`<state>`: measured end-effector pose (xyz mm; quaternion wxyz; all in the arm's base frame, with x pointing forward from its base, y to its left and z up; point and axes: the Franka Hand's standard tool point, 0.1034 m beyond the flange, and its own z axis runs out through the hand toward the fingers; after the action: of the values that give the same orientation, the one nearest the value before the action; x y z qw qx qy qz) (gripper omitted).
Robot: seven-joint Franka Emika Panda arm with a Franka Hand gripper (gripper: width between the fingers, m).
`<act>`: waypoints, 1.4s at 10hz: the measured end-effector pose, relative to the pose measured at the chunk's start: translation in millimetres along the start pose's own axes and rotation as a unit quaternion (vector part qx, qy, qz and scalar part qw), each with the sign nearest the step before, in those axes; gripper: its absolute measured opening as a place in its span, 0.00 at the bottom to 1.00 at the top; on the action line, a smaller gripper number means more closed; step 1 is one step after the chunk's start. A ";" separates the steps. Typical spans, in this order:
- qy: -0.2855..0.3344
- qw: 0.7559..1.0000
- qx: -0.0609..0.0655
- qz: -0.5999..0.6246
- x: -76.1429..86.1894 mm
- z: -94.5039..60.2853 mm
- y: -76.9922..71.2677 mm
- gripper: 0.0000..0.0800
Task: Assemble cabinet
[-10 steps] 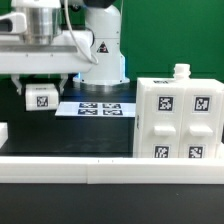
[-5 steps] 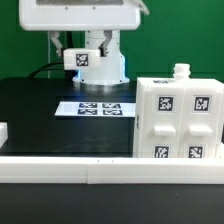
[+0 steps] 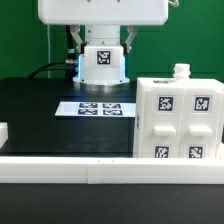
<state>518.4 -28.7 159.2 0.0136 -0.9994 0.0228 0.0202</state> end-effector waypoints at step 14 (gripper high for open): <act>-0.001 1.000 0.005 0.003 50.9 -21.3 -98.0 0.70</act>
Offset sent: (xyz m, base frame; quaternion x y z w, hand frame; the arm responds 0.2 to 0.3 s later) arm 0.0163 0.0423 0.0318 -0.0043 -0.0328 0.0240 0.9992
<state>574.6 66.3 180.9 0.0186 -0.9993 0.0263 0.0208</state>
